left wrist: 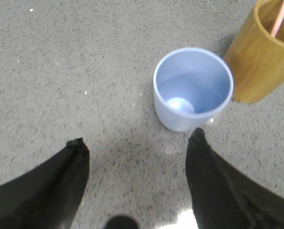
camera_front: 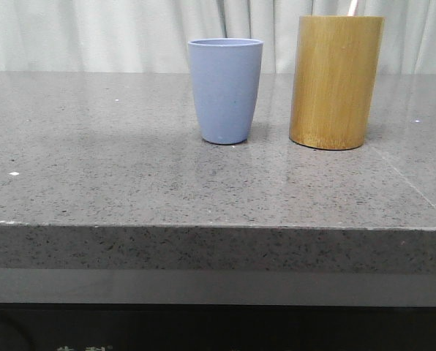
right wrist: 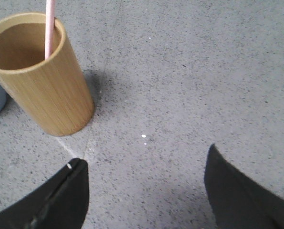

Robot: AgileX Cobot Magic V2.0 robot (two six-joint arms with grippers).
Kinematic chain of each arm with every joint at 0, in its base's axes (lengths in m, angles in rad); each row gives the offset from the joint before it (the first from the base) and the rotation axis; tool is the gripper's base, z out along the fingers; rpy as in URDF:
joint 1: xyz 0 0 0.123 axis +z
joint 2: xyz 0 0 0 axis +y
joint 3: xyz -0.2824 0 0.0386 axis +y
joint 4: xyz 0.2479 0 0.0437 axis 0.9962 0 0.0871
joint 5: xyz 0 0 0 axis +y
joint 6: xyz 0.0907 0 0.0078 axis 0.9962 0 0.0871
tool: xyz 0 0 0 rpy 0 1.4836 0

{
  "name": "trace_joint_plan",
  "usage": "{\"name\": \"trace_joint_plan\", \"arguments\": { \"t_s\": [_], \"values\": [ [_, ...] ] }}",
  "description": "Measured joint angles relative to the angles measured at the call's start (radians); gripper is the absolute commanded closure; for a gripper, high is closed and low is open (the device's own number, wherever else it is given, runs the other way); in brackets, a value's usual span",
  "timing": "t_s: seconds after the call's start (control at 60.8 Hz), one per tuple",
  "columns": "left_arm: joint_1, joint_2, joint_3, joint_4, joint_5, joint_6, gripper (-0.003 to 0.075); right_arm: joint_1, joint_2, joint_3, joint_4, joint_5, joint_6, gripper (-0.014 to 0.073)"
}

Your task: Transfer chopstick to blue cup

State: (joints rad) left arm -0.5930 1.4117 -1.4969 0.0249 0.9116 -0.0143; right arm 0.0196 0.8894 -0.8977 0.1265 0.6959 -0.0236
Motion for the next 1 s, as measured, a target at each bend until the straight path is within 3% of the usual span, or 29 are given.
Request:
{"name": "trace_joint_plan", "arguments": {
  "t_s": [0.296,0.493,1.003],
  "values": [
    [0.0,-0.328,0.369,-0.025,-0.145,-0.002,0.0279,0.0,0.112,-0.089,0.11,-0.008,-0.015,0.0067],
    [0.0,-0.463,0.545,-0.063,-0.354,-0.002,0.0279,0.0,0.181,-0.166,0.243,-0.025,-0.114,0.0067],
    [0.0,-0.481,0.587,-0.07,-0.412,-0.002,0.0279,0.029,0.53,-0.465,0.531,-0.092,-0.341,0.0067]
  ]
}}
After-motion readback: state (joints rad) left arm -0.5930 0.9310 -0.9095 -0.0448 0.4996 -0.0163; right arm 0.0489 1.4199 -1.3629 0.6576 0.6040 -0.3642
